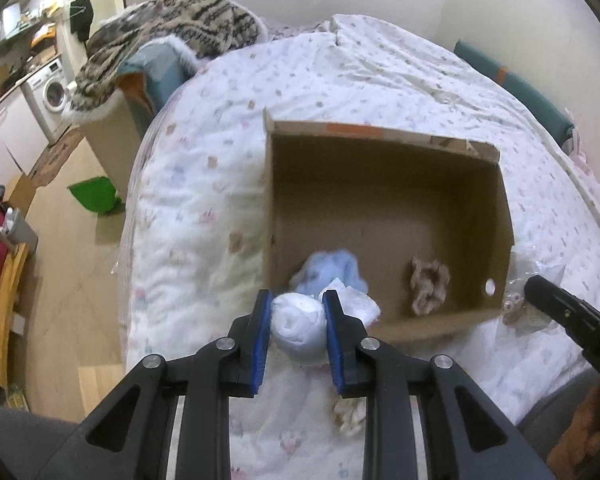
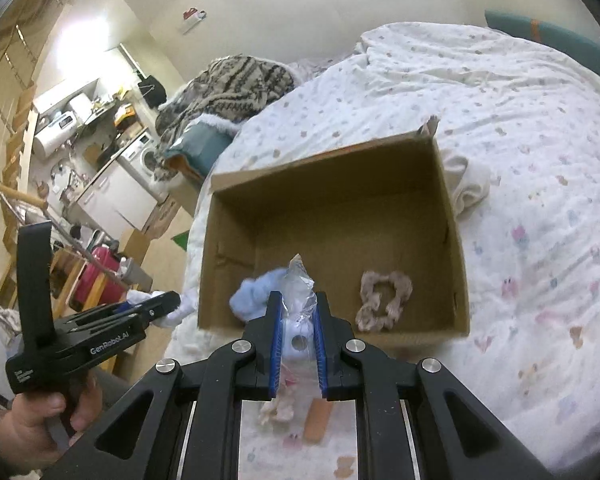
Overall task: Organize soft objects
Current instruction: 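Lower both held items into the box and open both tools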
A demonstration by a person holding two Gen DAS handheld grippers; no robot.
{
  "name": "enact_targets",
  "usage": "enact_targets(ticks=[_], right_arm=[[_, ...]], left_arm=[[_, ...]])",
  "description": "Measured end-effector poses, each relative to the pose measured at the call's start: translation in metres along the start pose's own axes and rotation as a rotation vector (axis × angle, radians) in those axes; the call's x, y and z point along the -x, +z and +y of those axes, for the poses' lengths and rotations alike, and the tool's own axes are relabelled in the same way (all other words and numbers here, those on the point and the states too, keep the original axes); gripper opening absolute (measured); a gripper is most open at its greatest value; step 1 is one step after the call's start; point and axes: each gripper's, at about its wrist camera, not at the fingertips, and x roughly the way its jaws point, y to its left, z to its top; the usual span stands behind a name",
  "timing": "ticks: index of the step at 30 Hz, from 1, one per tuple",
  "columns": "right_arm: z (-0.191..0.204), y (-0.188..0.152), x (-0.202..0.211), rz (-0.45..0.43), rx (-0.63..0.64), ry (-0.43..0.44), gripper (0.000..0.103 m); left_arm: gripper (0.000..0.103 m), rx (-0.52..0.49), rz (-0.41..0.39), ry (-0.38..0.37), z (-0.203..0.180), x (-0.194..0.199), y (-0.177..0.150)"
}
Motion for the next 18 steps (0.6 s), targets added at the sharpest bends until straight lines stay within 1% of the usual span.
enact_targets(ticks=[4,9,14,18], right_arm=[[-0.008,0.017,-0.011,-0.002,0.007,-0.014,0.016],[-0.018,0.031,-0.028,0.016,-0.008,-0.037,0.016],[-0.029,0.033,-0.050,0.057,-0.031,-0.066,0.016],[-0.039,0.029,-0.067,0.096,-0.046,-0.097,0.016]], left_arm=[[0.023,-0.025,-0.005,0.007,-0.014,-0.011,0.019],[0.023,-0.037,0.003,0.019,-0.026,-0.029,0.030],[0.023,-0.059,0.006,0.031,-0.037,-0.050,0.036],[0.023,-0.062,0.030,0.032,-0.044,-0.069,0.036]])
